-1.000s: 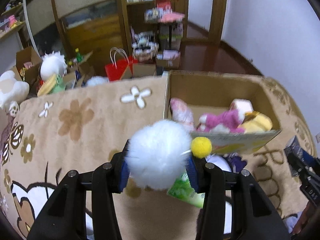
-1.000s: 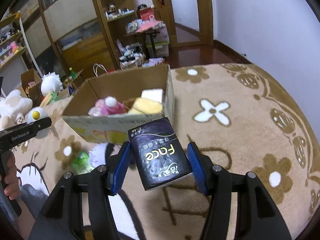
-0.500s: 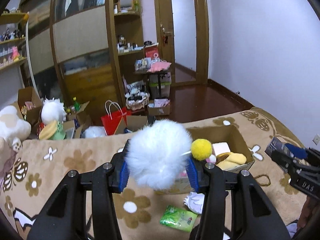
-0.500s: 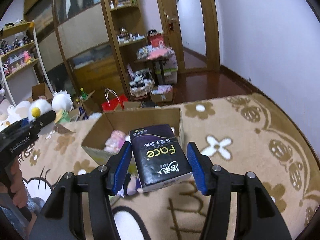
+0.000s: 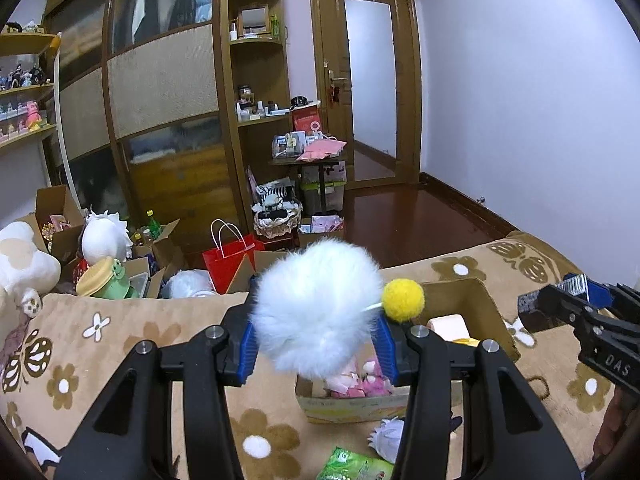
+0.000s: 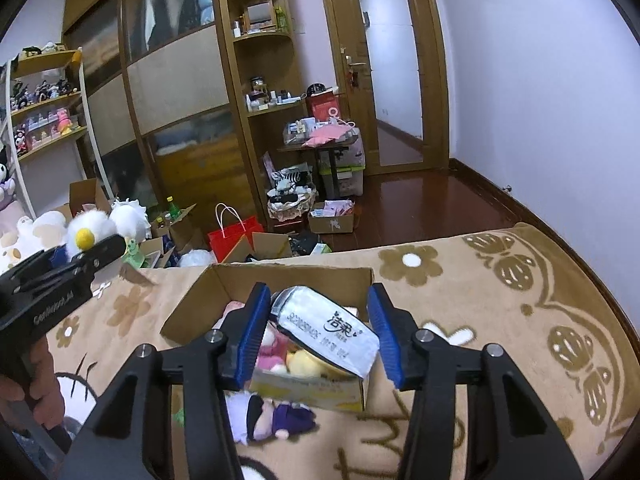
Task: Organize soft objects
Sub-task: 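Lift both held items over the cardboard box, then lower both items into the box and open both grippers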
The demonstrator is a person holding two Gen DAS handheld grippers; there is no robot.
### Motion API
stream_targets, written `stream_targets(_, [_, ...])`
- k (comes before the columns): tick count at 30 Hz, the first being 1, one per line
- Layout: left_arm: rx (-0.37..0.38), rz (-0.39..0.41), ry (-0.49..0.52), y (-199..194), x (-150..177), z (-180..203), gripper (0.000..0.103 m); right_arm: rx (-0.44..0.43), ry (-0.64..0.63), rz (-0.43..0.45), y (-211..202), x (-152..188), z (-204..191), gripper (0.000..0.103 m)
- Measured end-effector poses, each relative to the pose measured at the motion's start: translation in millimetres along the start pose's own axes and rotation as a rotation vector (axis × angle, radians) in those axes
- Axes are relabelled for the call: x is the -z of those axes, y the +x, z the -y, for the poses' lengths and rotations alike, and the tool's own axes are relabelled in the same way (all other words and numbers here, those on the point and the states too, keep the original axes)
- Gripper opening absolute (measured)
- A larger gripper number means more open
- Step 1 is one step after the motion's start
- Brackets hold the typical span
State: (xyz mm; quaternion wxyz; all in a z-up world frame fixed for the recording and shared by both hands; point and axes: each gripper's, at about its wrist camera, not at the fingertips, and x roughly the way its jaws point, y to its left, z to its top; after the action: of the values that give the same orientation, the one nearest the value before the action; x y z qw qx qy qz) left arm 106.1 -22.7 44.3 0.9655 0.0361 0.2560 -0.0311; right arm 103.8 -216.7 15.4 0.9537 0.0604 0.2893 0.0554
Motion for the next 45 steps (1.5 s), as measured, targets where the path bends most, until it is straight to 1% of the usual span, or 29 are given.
stream_targets(3, [-0.001, 0.001, 0.002, 8.2, 2.3, 1.6, 0.046, -0.022, 0.021, 0.009, 7.0, -7.3, 3.0, 0.053])
stream_targets(8, [0.016, 0.009, -0.002, 21.4, 3.2, 4.2, 0.047, -0.027, 0.001, 0.025, 16.6, -16.6, 3.5, 0.053])
stream_targets(13, [0.026, -0.018, 0.024, 37.5, 9.3, 9.6, 0.047, -0.035, -0.015, 0.011, 29.8, -14.5, 2.8, 0.053])
stream_targets(20, [0.027, -0.084, 0.045, 61.2, 19.7, 14.8, 0.047, -0.048, -0.023, -0.036, 48.7, -4.6, 0.6, 0.053])
stream_targets(24, [0.039, -0.123, 0.045, 71.2, 25.0, 15.0, 0.047, -0.053, -0.040, -0.057, 56.5, 0.1, -2.6, 0.053])
stream_targets(29, [0.069, -0.204, 0.018, 87.4, 35.0, 12.6, 0.047, -0.058, -0.055, -0.077, 62.5, 5.0, -7.4, 0.053])
stream_targets(32, [0.067, -0.222, 0.020, 91.2, 40.2, 12.4, 0.047, -0.061, -0.062, -0.088, 66.1, 7.9, -10.0, 0.053])
stream_targets(37, [0.093, -0.279, 0.004, 100.0, 47.1, 12.2, 0.048, -0.063, -0.072, -0.107, 71.9, 12.3, -13.5, 0.053])
stream_targets(43, [0.095, -0.328, 0.010, 107.9, 53.8, 13.0, 0.050, -0.052, -0.060, -0.125, 79.0, 17.6, -12.3, 0.054])
stream_targets(45, [0.093, -0.329, 0.010, 108.0, 54.7, 13.1, 0.054, -0.055, -0.050, -0.139, 82.1, 19.1, -10.1, 0.054])
